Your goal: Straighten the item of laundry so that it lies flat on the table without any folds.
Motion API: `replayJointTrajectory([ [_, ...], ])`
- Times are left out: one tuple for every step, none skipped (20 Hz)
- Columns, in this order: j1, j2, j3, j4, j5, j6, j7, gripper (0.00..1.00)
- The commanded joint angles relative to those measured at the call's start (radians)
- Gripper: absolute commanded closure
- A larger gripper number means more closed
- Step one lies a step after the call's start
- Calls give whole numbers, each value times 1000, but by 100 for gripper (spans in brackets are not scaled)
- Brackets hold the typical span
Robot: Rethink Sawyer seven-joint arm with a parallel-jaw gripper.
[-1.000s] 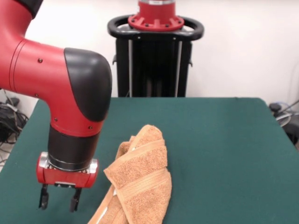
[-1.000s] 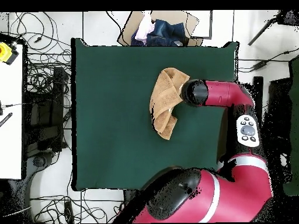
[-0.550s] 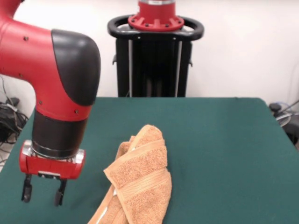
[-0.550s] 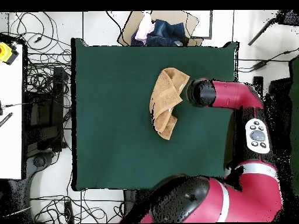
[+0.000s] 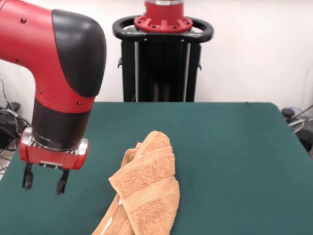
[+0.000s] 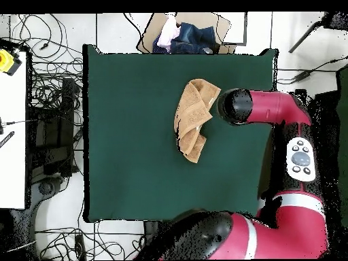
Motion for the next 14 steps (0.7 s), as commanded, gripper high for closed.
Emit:
replayJointTrajectory([
  [91,45,-49,-42,-68,287,-76,0],
  [95,49,-53,-46,-73,295,-73,0],
  [102,53,-60,-57,-81,314,-70,0],
  [104,52,-60,-60,-83,318,-65,0],
  [108,52,-63,-66,-88,331,-64,0],
  [110,50,-65,-65,-93,334,-58,0],
  [111,51,-64,-68,-96,337,-51,0],
  [112,55,-62,-71,-100,335,-41,0],
  [116,62,-62,-79,-105,333,-28,0],
  [119,74,-60,-89,-110,331,-13,0],
  [122,85,-58,-97,-112,323,3,0],
  [124,98,-55,-109,-112,316,17,0],
  [125,107,-52,-116,-110,311,26,0],
  [123,114,-48,-119,-106,298,36,0],
])
